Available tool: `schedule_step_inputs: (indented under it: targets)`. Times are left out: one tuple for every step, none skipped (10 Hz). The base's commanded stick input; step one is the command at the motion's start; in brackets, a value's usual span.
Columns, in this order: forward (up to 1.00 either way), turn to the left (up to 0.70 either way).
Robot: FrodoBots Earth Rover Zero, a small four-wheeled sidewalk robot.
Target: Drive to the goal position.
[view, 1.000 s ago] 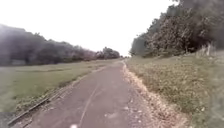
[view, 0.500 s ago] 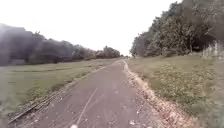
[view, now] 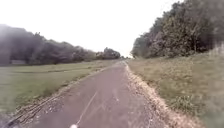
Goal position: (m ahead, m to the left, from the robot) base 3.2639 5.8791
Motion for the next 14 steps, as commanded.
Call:
schedule_step_inputs:
  targets:
    - [0.7,0.0]
    - [0.7,0.0]
    - [0.7,0.0]
    - [0.7,0.0]
    - [0.7,0.0]
    - [0.7,0.0]
    - [0.7,0.0]
    - [0.7,0.0]
    - [0.7,0.0]
    - [0.7,0.0]
    - [0.7,0.0]
    - [0.7,0.0]
    - [0.7,0.0]
    - [0.7,0.0]
